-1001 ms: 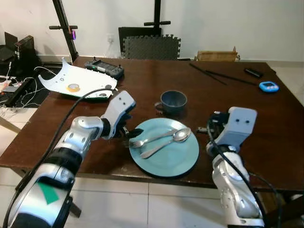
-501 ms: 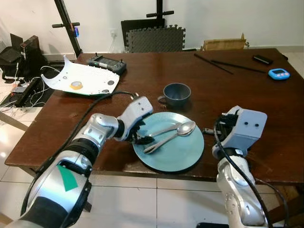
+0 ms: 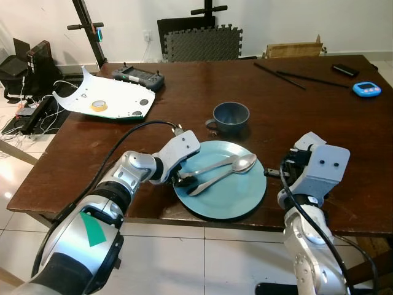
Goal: Setting the table
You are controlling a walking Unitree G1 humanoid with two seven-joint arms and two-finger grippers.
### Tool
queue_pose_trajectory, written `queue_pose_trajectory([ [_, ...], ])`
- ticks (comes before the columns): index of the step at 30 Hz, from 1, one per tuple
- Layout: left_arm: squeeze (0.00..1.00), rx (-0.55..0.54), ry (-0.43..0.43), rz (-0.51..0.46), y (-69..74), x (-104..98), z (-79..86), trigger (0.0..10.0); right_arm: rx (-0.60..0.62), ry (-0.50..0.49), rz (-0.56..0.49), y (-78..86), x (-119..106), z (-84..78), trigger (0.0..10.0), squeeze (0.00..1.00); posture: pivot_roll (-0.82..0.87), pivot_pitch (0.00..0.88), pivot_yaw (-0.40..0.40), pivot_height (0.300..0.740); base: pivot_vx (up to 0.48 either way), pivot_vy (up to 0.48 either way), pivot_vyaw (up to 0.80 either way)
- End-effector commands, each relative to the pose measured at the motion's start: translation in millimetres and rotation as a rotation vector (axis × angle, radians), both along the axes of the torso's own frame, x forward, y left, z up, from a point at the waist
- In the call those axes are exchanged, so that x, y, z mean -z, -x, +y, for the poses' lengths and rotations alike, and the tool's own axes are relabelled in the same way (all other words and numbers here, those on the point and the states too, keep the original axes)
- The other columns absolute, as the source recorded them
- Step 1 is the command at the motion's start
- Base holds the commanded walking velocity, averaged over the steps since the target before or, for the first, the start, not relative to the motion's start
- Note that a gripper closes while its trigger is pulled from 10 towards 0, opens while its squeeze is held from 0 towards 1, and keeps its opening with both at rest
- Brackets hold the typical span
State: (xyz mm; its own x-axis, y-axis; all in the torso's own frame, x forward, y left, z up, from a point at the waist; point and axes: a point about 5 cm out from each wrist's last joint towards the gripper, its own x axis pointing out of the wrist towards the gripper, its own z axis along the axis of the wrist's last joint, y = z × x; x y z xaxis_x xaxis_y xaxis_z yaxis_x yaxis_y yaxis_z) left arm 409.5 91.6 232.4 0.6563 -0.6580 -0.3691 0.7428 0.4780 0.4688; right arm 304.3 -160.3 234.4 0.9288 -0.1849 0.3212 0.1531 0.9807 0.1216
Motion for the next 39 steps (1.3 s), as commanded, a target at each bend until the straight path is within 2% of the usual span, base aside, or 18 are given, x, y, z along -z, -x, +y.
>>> queue_pose_trajectory([
  [1, 0.0, -0.022, -0.008, 0.037, 0.9, 12, 4.1, 0.0, 0.001, -0.003, 0.019, 3.0, 5, 0.4, 10.0, 0.0, -0.1, 0.259, 0.155, 0.74, 0.0, 0.0, 0.0],
  [3, 0.0, -0.013, 0.023, 0.044, 1.9, 14, -0.2, 0.0, 0.001, 0.0, 0.02, 3.4, 4, 0.3, 10.0, 0.0, -0.1, 0.258, 0.154, 0.74, 0.0, 0.0, 0.0],
  [11, 0.0, 0.014, 0.029, 0.058, 4.0, 18, -3.6, 0.0, 0.005, 0.005, 0.023, 4.1, 4, -1.4, 10.0, 0.0, -0.11, 0.246, 0.152, 0.74, 0.0, 0.0, 0.0],
  [21, 0.0, 0.016, 0.043, 0.054, 3.8, 17, 4.5, 0.0, -0.001, 0.002, 0.022, 1.9, 4, 0.2, 10.0, 0.0, -0.09, 0.238, 0.143, 0.74, 0.0, 0.0, 0.0],
  [22, 0.0, 0.0, 0.044, 0.029, 2.5, 13, 8.0, 10.0, -0.005, 0.001, 0.022, 1.0, 4, 0.8, 10.0, 0.0, -0.09, 0.236, 0.141, 0.74, 0.0, 0.0, 0.0],
  [24, 0.0, -0.111, 0.082, -0.072, -4.6, -4, 16.2, 10.0, -0.008, 0.001, 0.022, 0.2, 3, 0.4, 10.0, 0.0, -0.08, 0.233, 0.139, 0.74, 0.0, 0.0, 0.0],
  [26, 0.0, -0.214, 0.174, -0.157, -10.0, -25, 21.2, 10.0, -0.008, 0.0, 0.023, -0.5, 3, -0.7, 10.0, 0.0, -0.08, 0.231, 0.134, 0.74, 0.0, 0.0, 0.0],
  [27, 0.0, -0.255, 0.264, -0.182, -11.7, -37, 21.8, 10.0, -0.01, 0.0, 0.023, -1.1, 3, -0.5, 10.0, 0.0, -0.07, 0.229, 0.131, 0.74, 0.0, 0.0, 0.0],
  [28, 0.0, -0.278, 0.325, -0.193, -12.5, -45, 22.1, 10.0, -0.012, -0.001, 0.023, -1.5, 3, -0.3, 10.0, 0.0, -0.07, 0.228, 0.128, 0.74, 0.0, 0.0, 0.0],
  [29, 0.0, -0.278, 0.325, -0.193, -12.5, -45, 22.1, 10.0, -0.012, -0.001, 0.023, -1.5, 3, -0.3, 10.0, 0.0, -0.07, 0.228, 0.128, 0.74, 0.0, 0.0, 0.0],
  [32, 0.0, -0.278, 0.444, -0.248, -9.5, -63, 19.4, 10.0, -0.032, 0.003, 0.02, -5.2, 2, 2.7, 10.0, 0.0, -0.06, 0.22, 0.116, 0.74, 0.0, 0.0, 0.0],
  [36, 0.0, -0.289, 0.48, -0.25, -4.4, -63, 20.0, 10.0, -0.043, 0.005, 0.015, -7.8, -1, 5.1, 10.0, 0.0, -0.05, 0.212, 0.111, 0.74, 0.0, 0.0, 0.0],
  [38, 0.0, -0.335, 0.483, -0.249, 5.4, -53, 24.5, 10.0, -0.049, 0.01, 0.009, -9.6, -3, 6.1, 10.0, 0.0, -0.05, 0.194, 0.103, 0.74, 0.0, 0.0, 0.0],
  [39, 0.0, -0.335, 0.483, -0.249, 5.4, -53, 24.5, 10.0, -0.049, 0.01, 0.009, -9.6, -3, 6.1, 10.0, 0.0, -0.05, 0.194, 0.103, 0.74, 0.0, 0.0, 0.0],
])
